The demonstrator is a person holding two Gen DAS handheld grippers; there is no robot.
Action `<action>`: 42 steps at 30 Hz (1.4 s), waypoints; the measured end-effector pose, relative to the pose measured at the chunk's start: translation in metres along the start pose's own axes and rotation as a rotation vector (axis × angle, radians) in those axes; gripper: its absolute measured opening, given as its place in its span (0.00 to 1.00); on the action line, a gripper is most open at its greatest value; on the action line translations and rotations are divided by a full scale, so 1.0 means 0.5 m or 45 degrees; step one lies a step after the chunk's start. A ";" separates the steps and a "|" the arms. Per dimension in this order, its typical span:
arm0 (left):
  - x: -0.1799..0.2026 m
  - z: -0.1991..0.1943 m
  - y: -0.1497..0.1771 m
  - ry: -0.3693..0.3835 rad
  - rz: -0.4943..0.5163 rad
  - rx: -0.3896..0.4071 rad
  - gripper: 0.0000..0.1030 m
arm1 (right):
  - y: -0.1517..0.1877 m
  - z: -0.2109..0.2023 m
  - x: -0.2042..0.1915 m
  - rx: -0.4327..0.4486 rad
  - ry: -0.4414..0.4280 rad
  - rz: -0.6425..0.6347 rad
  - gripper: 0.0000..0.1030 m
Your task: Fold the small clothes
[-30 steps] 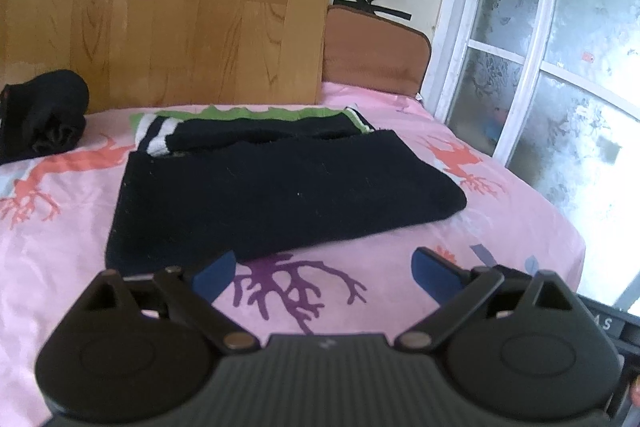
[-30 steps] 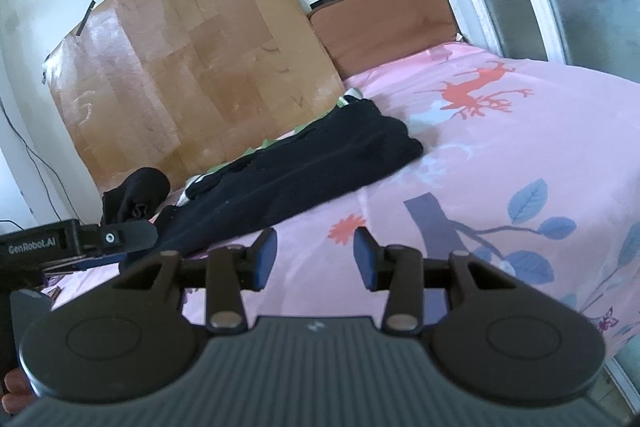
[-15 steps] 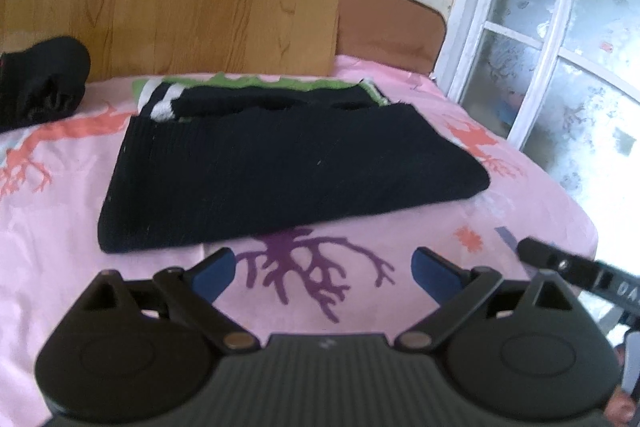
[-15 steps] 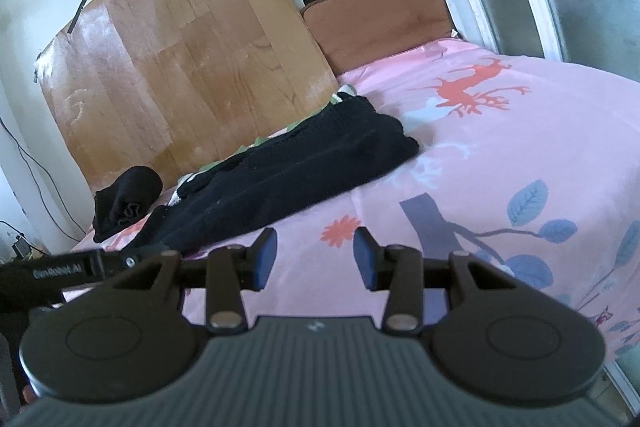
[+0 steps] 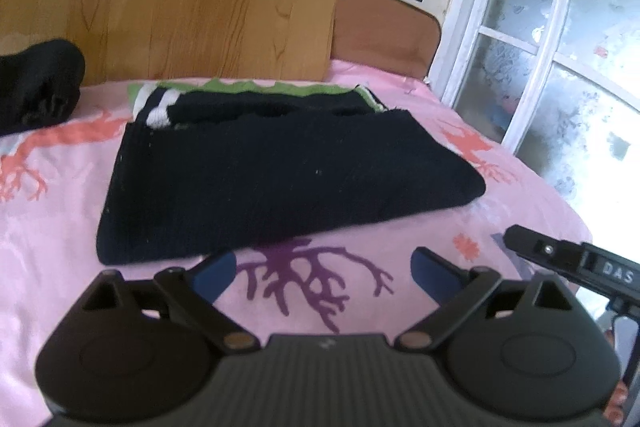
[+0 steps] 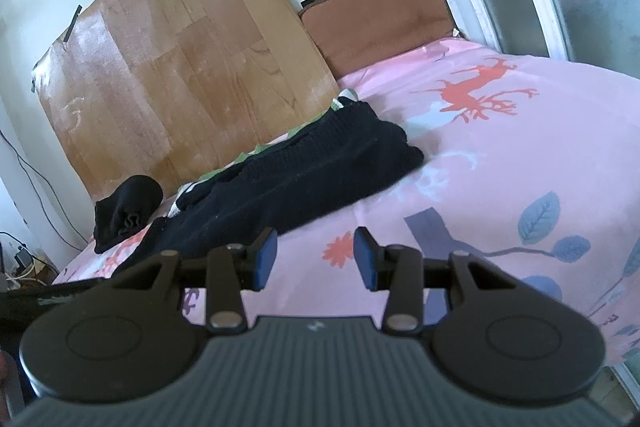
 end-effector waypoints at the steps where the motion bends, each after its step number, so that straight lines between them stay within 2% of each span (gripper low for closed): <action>1: -0.002 -0.003 -0.002 0.002 0.001 0.003 0.94 | -0.002 0.002 0.000 0.002 -0.003 0.005 0.44; 9: -0.038 -0.006 -0.014 -0.019 -0.042 0.014 0.94 | -0.012 0.042 -0.013 -0.024 -0.042 0.017 0.44; 16: -0.058 0.038 0.005 -0.033 -0.065 -0.069 0.94 | -0.008 0.065 -0.012 -0.060 -0.043 0.019 0.44; 20: -0.049 0.040 0.012 -0.046 -0.005 -0.053 0.95 | -0.004 0.072 0.003 -0.073 -0.017 0.047 0.44; 37: -0.058 0.018 0.018 0.002 -0.031 -0.042 0.95 | 0.005 0.105 -0.005 -0.126 -0.029 0.024 0.43; 42: -0.076 -0.020 0.004 -0.005 -0.040 0.029 0.95 | 0.002 0.097 0.000 -0.103 -0.021 0.046 0.44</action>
Point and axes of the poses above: each gripper's, at about its wrist camera, not at the fingertips, and z roughly the way its jaws point, x to its right, y to its underside, the point moved 4 cm from there along z, roughly the way its jaws point, and after that the axes turned 3 degrees about -y, right-handed, at the moved point
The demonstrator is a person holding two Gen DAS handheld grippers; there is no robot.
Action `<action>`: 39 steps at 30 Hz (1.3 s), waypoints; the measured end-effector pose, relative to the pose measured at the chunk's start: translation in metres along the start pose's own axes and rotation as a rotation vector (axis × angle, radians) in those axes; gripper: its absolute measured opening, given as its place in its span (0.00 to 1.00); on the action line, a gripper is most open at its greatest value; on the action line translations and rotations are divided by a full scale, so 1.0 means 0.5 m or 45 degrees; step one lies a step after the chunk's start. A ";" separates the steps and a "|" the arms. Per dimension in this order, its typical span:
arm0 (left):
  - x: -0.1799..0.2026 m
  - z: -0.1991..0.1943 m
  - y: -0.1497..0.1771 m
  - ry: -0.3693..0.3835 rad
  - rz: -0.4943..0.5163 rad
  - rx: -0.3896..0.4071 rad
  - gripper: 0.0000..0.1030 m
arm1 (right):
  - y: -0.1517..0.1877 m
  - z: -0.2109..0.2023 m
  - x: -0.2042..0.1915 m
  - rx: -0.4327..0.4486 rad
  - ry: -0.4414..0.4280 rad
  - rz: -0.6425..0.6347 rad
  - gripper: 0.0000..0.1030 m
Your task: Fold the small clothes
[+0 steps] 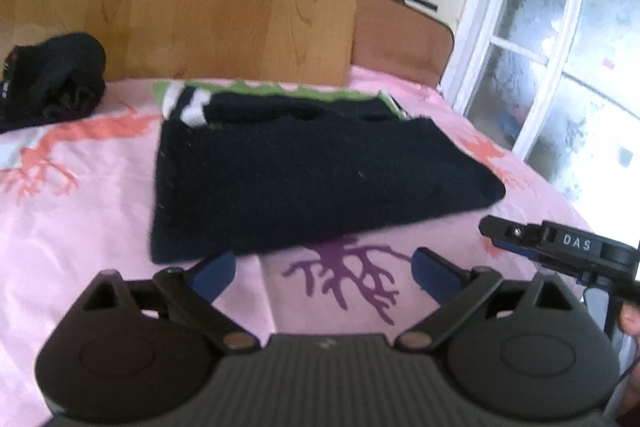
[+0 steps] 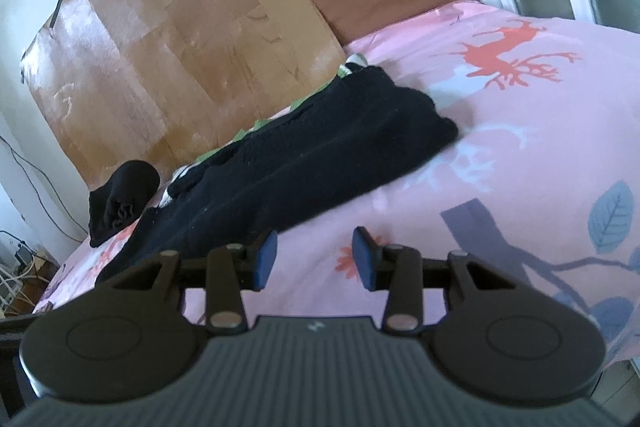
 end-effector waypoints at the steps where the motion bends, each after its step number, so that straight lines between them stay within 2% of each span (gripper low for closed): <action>1: -0.004 -0.004 -0.005 -0.003 -0.012 0.011 0.95 | -0.002 -0.002 0.000 0.011 0.002 -0.001 0.44; 8: -0.022 -0.004 -0.050 -0.048 -0.032 0.061 0.95 | -0.038 -0.013 0.008 0.095 0.004 -0.006 0.44; 12: -0.028 0.004 -0.066 -0.060 -0.026 0.062 0.95 | -0.060 -0.011 0.029 0.106 0.023 0.018 0.35; 14: -0.033 0.012 -0.067 -0.066 -0.019 0.043 0.95 | -0.076 -0.009 0.033 0.111 0.018 0.016 0.30; 16: -0.040 0.029 -0.061 -0.090 -0.002 0.008 0.95 | -0.099 -0.004 0.035 0.132 0.014 0.008 0.30; 18: -0.052 0.055 -0.051 -0.111 0.004 -0.066 0.93 | -0.118 0.007 0.038 0.143 0.013 -0.002 0.30; 19: -0.059 0.065 -0.046 -0.113 0.001 -0.102 0.91 | -0.127 0.022 0.042 0.130 0.013 -0.008 0.30; 20: -0.059 0.062 -0.048 -0.104 0.022 -0.096 0.91 | -0.131 0.036 0.048 0.097 0.008 -0.012 0.32; 22: -0.064 0.046 -0.067 -0.087 0.051 -0.099 0.91 | -0.130 0.084 0.077 -0.050 0.062 0.016 0.29; 23: -0.072 0.032 -0.085 -0.090 0.064 -0.067 0.91 | -0.130 0.099 0.097 -0.108 0.059 0.059 0.25; 25: -0.103 0.008 -0.141 -0.118 0.082 0.009 0.92 | -0.158 0.098 0.109 -0.177 0.035 0.090 0.26; 27: -0.140 0.012 -0.207 -0.158 0.061 0.040 0.92 | -0.205 0.082 0.100 -0.135 0.014 0.048 0.29; 29: -0.170 0.042 -0.268 -0.202 0.046 0.031 0.92 | -0.269 0.081 0.078 -0.088 -0.006 -0.040 0.29; 31: -0.188 0.100 -0.332 -0.256 0.101 0.018 0.92 | -0.327 0.110 0.053 -0.091 -0.061 -0.092 0.31; 33: -0.200 0.173 -0.377 -0.304 0.162 -0.031 0.93 | -0.376 0.175 0.019 -0.155 -0.122 -0.161 0.43; 36: -0.215 0.299 -0.429 -0.371 0.250 -0.120 0.94 | -0.412 0.307 -0.029 -0.292 -0.171 -0.302 0.49; 39: -0.234 0.420 -0.454 -0.382 0.252 -0.203 0.95 | -0.422 0.454 -0.061 -0.412 -0.160 -0.404 0.50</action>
Point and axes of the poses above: each gripper's, at about its wrist camera, not at the fingertips, and z roughly the way its jaws point, x to its right, y to its underside, the point moved 4 cm from there along z, roughly the way its jaws point, and after that the axes turned 3 degrees about -y, right-handed, at the moved point
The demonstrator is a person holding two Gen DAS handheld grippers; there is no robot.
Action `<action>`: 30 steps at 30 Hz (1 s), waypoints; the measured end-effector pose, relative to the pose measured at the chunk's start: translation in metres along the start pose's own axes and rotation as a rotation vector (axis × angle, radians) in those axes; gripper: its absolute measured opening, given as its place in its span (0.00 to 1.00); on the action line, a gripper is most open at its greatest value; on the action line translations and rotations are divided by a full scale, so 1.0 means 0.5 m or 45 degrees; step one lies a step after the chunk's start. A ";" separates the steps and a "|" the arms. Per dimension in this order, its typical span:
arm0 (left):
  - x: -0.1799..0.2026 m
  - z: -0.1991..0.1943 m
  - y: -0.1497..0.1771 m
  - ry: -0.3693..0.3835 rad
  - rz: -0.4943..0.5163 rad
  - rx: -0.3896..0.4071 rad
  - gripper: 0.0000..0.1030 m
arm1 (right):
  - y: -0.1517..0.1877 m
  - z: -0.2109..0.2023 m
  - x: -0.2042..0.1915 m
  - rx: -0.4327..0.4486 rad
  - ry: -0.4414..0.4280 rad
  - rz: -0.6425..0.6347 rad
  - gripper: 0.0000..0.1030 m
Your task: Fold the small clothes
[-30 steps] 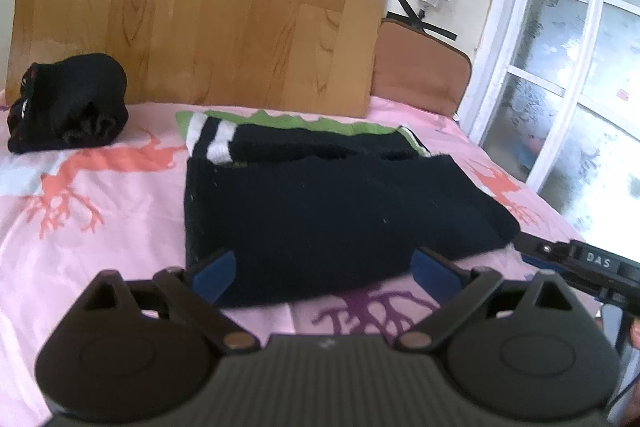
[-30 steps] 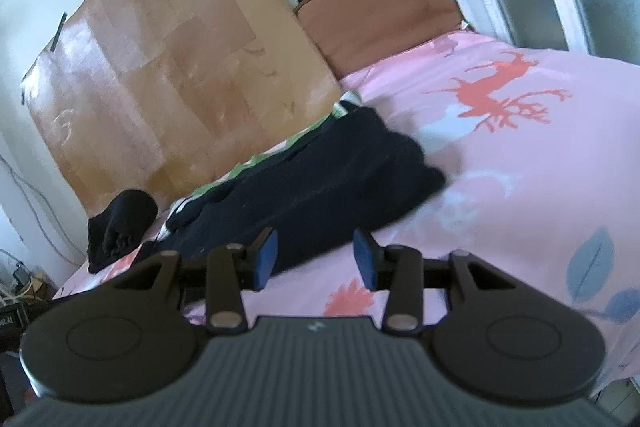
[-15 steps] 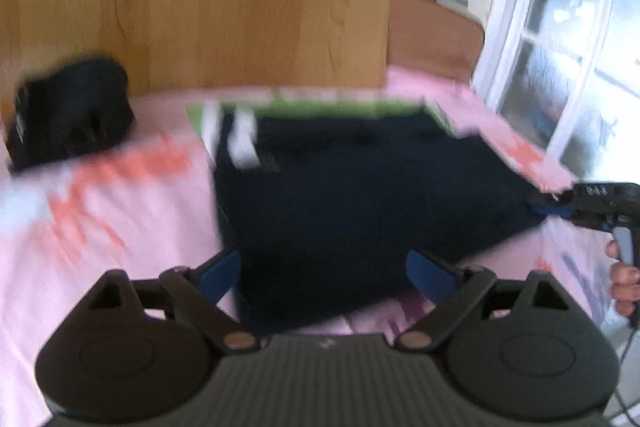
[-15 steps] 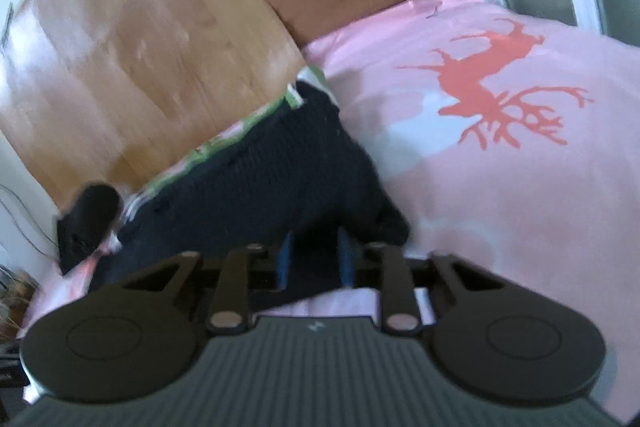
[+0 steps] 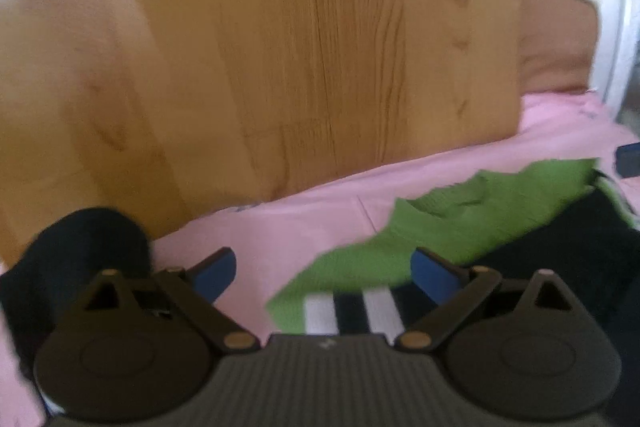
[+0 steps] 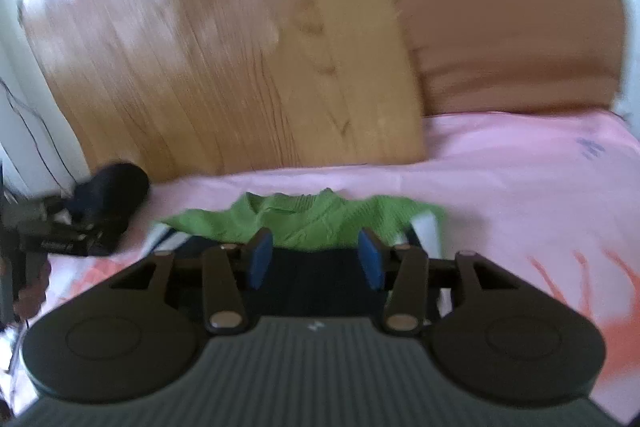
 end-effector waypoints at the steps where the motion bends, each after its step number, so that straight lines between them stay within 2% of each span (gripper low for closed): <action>1: 0.007 0.036 -0.010 0.015 -0.002 -0.027 0.95 | -0.011 0.042 -0.001 -0.033 -0.004 -0.019 0.51; 4: 0.039 0.121 -0.029 0.065 -0.006 -0.097 0.94 | -0.036 0.179 0.018 -0.135 0.005 -0.050 0.55; 6: 0.067 0.159 -0.039 0.137 0.004 -0.136 0.87 | -0.047 0.246 0.039 -0.197 0.033 -0.036 0.56; 7: 0.082 0.173 -0.042 0.187 0.015 -0.160 0.73 | -0.050 0.275 0.046 -0.225 0.044 -0.023 0.56; 8: 0.096 0.184 -0.044 0.229 0.029 -0.187 0.50 | -0.053 0.300 0.053 -0.251 0.041 -0.008 0.56; 10: 0.114 0.187 -0.043 0.297 0.038 -0.186 0.33 | -0.053 0.339 0.066 -0.299 0.009 0.006 0.56; 12: 0.121 0.180 -0.039 0.274 0.054 -0.160 0.25 | -0.044 0.355 0.064 -0.312 -0.007 -0.034 0.55; 13: 0.120 0.172 -0.036 0.257 0.050 -0.145 0.13 | -0.040 0.359 0.057 -0.315 -0.023 -0.078 0.49; 14: 0.116 0.166 -0.034 0.241 0.040 -0.140 0.12 | -0.038 0.358 0.049 -0.314 -0.040 -0.108 0.21; 15: 0.110 0.154 -0.032 0.249 0.012 -0.141 0.12 | -0.035 0.354 0.043 -0.318 -0.066 -0.100 0.16; 18: 0.091 0.094 -0.048 0.245 -0.045 -0.089 0.12 | -0.039 0.315 0.027 -0.242 -0.064 -0.099 0.15; 23: 0.104 -0.085 -0.046 0.264 -0.053 0.086 0.12 | -0.067 0.187 -0.014 -0.085 -0.091 -0.061 0.15; 26: 0.127 -0.216 -0.002 0.298 -0.039 0.196 0.12 | -0.045 0.074 -0.068 0.003 -0.105 -0.126 0.15; 30: 0.168 -0.368 0.100 0.347 -0.013 0.314 0.12 | 0.032 -0.074 -0.132 0.108 -0.112 -0.186 0.14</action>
Point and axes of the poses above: each gripper's, at about its wrist camera, not at the fingertips, and z roughly the way its jaws point, x to its right, y to its underside, the point moved 4 cm from there along z, roughly the way its jaws point, and after that the axes turned 3 degrees about -y, right-handed, at the moved point
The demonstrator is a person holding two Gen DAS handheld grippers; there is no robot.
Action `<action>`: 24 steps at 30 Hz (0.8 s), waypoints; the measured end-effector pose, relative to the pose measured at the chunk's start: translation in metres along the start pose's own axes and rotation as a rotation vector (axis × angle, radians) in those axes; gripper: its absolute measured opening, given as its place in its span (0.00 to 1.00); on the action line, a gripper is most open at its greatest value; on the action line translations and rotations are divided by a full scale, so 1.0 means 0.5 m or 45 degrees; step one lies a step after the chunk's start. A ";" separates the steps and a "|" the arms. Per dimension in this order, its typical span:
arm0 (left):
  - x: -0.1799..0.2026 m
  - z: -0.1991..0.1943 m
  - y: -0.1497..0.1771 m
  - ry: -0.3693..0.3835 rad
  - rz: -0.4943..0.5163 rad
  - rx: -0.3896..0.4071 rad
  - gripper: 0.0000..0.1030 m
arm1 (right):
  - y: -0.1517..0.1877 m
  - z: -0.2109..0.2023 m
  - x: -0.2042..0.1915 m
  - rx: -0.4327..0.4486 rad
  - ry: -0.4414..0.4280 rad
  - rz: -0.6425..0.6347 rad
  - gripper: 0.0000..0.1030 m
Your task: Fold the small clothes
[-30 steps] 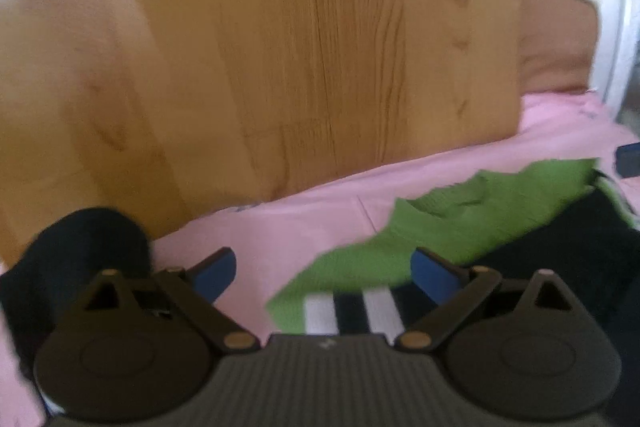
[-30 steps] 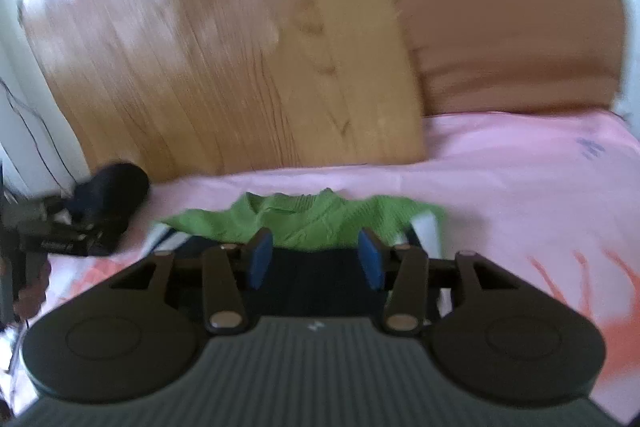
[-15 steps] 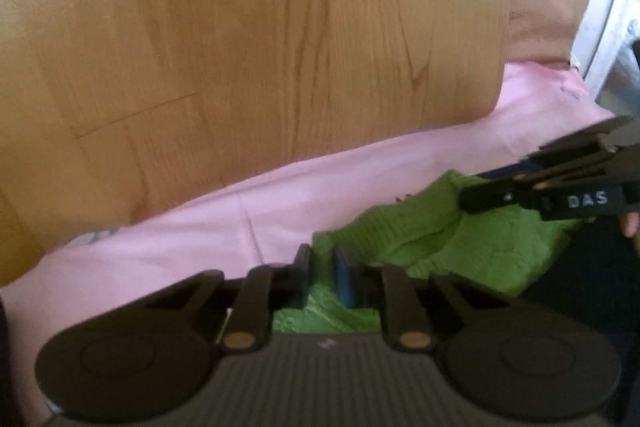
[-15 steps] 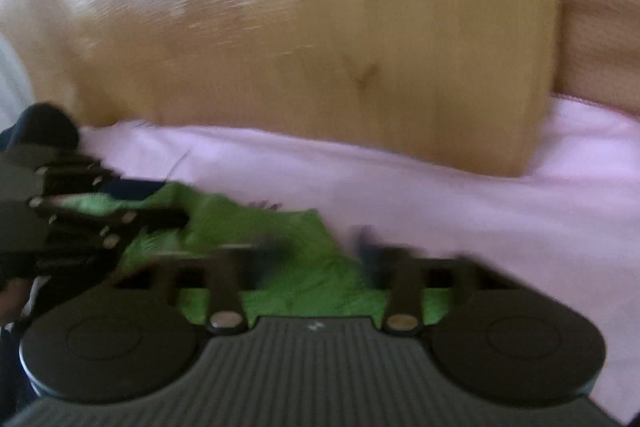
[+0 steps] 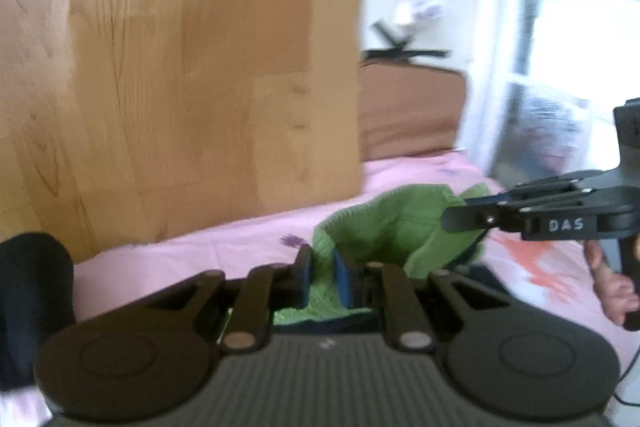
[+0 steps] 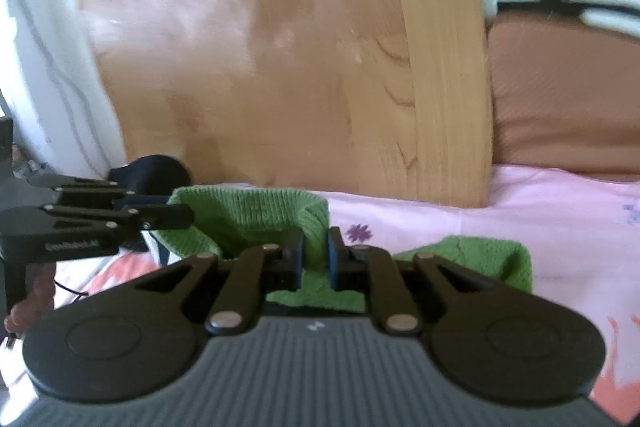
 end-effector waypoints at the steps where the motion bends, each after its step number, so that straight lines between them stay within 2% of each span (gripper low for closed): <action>1: 0.018 -0.025 0.016 0.016 -0.003 0.016 0.12 | 0.022 -0.037 -0.021 0.026 -0.004 -0.010 0.14; 4: 0.070 -0.096 0.095 0.070 -0.027 0.043 0.13 | 0.109 -0.135 -0.071 0.094 0.031 -0.060 0.14; 6: 0.091 -0.115 0.151 0.111 -0.069 0.015 0.13 | 0.182 -0.176 -0.094 0.124 0.063 -0.062 0.14; 9: 0.103 -0.107 0.230 0.151 -0.107 -0.100 0.20 | 0.293 -0.205 -0.102 0.146 0.120 0.004 0.14; 12: 0.097 -0.079 0.292 0.120 -0.108 -0.265 0.23 | 0.392 -0.165 -0.077 0.071 0.182 0.110 0.17; 13: 0.093 -0.087 0.298 0.128 -0.113 -0.275 0.23 | 0.415 -0.160 -0.075 0.106 0.182 0.116 0.19; 14: 0.087 -0.103 0.295 0.141 -0.116 -0.259 0.27 | 0.420 -0.166 -0.078 0.140 0.193 0.106 0.25; 15: 0.080 -0.122 0.287 0.149 -0.117 -0.224 0.30 | 0.417 -0.168 -0.081 0.111 0.191 0.107 0.29; 17: 0.056 -0.169 0.256 0.135 -0.134 -0.108 0.50 | 0.404 -0.192 -0.080 0.130 0.141 0.116 0.32; 20: 0.006 -0.195 0.202 0.070 -0.218 0.032 0.53 | 0.364 -0.231 -0.067 0.204 0.137 0.114 0.32; 22: -0.023 -0.174 0.167 0.022 -0.301 0.060 0.53 | 0.323 -0.243 -0.053 0.260 0.155 0.130 0.34; 24: -0.042 -0.144 0.147 0.034 -0.377 0.077 0.53 | 0.269 -0.230 -0.042 0.297 0.189 0.162 0.34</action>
Point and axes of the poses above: each gripper's, at about its wrist camera, not at the fingertips, and z roughly the way its jaws point, x to its right, y to its underside, the point moved 4 cm from there along z, roughly the way its jaws point, and after that the axes turned 3 degrees about -y, right-handed, at the moved point
